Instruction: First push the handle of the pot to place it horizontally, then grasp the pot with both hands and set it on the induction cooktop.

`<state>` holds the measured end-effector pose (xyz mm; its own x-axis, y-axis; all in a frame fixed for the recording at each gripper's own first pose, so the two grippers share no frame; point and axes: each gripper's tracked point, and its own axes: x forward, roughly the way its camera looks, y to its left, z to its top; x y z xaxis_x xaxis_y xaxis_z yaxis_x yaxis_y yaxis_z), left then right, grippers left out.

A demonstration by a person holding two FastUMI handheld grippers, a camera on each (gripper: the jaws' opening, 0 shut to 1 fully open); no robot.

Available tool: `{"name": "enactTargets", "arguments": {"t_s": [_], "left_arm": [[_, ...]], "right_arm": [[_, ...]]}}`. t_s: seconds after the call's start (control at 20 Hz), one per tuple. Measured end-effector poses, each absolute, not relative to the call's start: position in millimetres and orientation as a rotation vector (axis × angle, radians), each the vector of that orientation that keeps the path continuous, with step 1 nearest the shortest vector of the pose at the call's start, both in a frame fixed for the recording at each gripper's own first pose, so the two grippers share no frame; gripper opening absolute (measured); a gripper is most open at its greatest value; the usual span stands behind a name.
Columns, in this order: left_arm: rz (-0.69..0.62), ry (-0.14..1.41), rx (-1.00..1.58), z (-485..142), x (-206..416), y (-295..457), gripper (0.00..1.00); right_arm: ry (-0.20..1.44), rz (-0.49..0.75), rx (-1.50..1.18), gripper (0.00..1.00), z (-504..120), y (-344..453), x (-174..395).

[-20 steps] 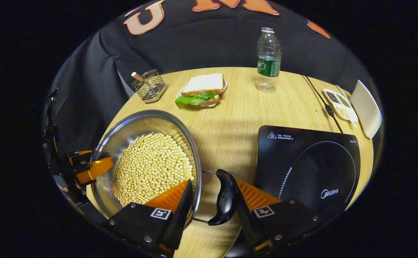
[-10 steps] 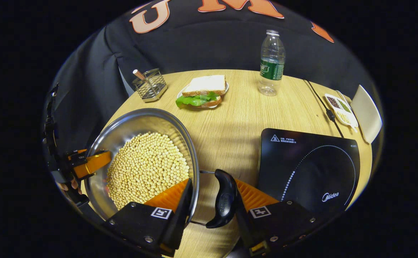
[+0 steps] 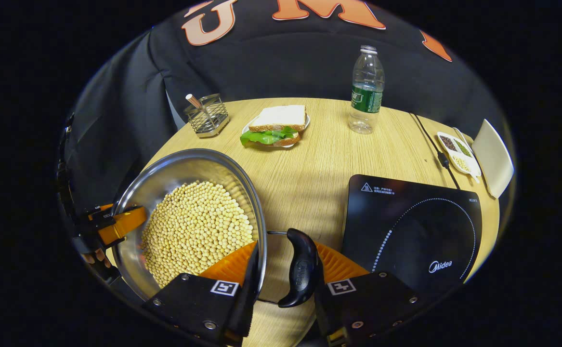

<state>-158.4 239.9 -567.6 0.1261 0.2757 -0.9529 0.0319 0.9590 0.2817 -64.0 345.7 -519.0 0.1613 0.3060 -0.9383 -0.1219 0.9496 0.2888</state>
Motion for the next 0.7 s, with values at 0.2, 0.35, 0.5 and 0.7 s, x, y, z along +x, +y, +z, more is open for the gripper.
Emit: {"name": "enactTargets", "arguments": {"t_s": [0.2,0.35,0.5,0.7], "left_arm": [[0.168,1.386,0.295,-553.4,-148.0,239.0,0.66],[0.143,1.344,0.323,-552.5,-148.8,237.6,0.66],[0.125,1.320,0.319,-559.0,-151.1,237.3,0.65],[0.098,1.283,0.318,-560.3,-152.0,238.3,0.65]], "right_arm": [[1.338,0.309,0.181,0.53,-499.9,330.7,-59.2],[1.296,0.305,0.189,0.52,-479.7,314.3,-52.6],[1.270,0.286,0.192,0.52,-459.9,296.5,-49.1],[1.226,0.262,0.190,0.52,-432.7,267.7,-48.1]]}}
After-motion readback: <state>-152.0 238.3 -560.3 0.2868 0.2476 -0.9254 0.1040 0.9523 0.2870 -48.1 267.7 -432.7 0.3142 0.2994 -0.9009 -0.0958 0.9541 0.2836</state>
